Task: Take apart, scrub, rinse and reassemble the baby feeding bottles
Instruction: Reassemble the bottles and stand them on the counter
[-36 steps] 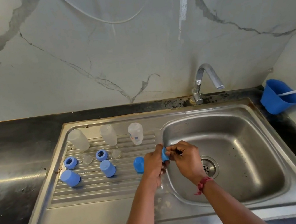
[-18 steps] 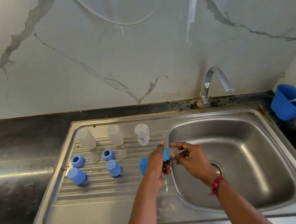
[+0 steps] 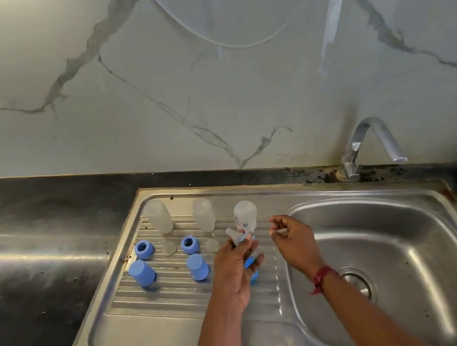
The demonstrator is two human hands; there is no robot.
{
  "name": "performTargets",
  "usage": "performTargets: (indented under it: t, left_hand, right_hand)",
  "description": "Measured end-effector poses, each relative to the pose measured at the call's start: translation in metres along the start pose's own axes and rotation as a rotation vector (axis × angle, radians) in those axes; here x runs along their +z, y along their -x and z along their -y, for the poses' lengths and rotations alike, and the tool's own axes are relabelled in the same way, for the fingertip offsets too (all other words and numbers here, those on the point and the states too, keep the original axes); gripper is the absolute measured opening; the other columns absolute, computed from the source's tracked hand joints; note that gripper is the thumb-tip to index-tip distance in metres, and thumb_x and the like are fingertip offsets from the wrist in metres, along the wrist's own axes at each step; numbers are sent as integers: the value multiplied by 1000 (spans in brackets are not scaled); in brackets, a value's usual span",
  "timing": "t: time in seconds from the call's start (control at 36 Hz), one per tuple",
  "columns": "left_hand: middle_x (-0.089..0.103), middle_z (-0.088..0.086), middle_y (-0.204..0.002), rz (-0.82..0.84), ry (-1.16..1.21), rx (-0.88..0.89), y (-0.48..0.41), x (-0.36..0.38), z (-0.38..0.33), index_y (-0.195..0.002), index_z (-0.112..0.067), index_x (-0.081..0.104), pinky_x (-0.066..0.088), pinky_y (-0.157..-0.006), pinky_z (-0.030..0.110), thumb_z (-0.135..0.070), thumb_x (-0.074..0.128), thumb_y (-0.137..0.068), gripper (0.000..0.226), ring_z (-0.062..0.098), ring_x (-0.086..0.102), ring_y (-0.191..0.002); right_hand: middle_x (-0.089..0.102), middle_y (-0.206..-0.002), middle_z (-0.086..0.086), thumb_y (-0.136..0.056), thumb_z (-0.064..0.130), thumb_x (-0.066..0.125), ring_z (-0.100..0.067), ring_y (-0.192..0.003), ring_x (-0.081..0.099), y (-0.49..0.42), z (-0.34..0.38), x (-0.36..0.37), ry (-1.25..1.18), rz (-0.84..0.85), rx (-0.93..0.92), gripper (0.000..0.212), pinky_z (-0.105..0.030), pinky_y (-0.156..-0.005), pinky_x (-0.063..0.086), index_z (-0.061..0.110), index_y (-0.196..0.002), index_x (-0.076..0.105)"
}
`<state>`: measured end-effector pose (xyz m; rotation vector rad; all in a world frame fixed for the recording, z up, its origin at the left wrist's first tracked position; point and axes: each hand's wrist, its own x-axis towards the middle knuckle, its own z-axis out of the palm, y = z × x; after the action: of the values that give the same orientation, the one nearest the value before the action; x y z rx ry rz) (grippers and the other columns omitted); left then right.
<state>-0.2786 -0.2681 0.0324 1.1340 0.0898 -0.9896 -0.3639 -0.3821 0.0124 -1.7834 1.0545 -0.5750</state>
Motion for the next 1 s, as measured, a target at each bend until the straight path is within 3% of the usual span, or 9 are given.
performTargets:
  t: [0.11,0.31,0.42,0.53,0.64,0.75,0.83,0.92,1.0]
  left_hand:
    - [72,-1,-106,-54,-16,61,-5,-3,-5,-107,-15,68,53,-76,33,-8,71,-88,21,13,64,-100]
    - [75,-8,-86,-163,-133,194,-15,-5,-5,-100,-20,72,45,-70,29,-13,80,-81,22,12,62,-82]
    - [74,-5,-84,-168,-122,205,-19,-5,-9,-104,-19,71,49,-64,26,-16,81,-79,28,13,63,-78]
    - [71,6,-85,-159,-152,227,-24,-7,-16,-105,-15,70,53,-60,22,-11,83,-76,32,13,63,-70]
    - [72,10,-86,-143,-87,191,-23,-7,-21,-104,-9,67,51,-54,20,0,84,-72,37,15,62,-62]
    - [75,12,-96,-140,-65,177,-21,-10,-24,-105,-8,67,56,-63,22,-1,83,-73,36,18,71,-78]
    - [75,11,-97,-118,-20,165,-16,-11,-25,-103,-7,68,58,-68,23,-1,81,-73,34,19,73,-84]
    - [73,12,-93,-86,-7,180,-10,-13,-27,-99,-6,67,58,-65,22,-5,80,-69,33,20,71,-81]
    - [72,13,-92,-53,-62,188,-6,-15,-26,-100,-6,66,57,-60,22,0,80,-74,30,18,69,-75]
  right_hand:
    - [64,-119,-1,-88,7,66,-10,-92,61,-25,10,4,195,82,-104,41,-17,-86,45,16,-129,62]
    - [34,-153,-4,-90,8,63,-24,-138,38,-64,28,18,542,351,-237,67,-33,-112,35,28,-149,39]
    - [20,-161,-8,-91,10,64,-28,-143,31,-78,37,27,711,462,-282,74,-37,-114,35,34,-152,30]
    - [23,-160,-9,-92,14,65,-29,-140,36,-85,34,36,790,497,-323,70,-37,-109,40,34,-151,33]
    - [41,-143,-7,-89,17,69,-24,-122,51,-84,30,37,739,456,-316,63,-30,-97,47,30,-145,42]
    - [46,-135,-4,-84,21,73,-21,-116,53,-76,29,20,611,390,-272,62,-28,-95,46,27,-140,46]
    - [56,-129,1,-77,23,81,-16,-114,56,-64,29,-2,397,262,-208,64,-26,-96,46,26,-134,54]
    - [63,-117,7,-72,19,87,-9,-101,62,-43,28,-28,142,195,-116,61,-15,-79,53,26,-126,60]
    - [66,-116,3,-71,14,87,-12,-98,68,-21,25,-52,-60,210,-53,57,-21,-73,58,31,-119,62]
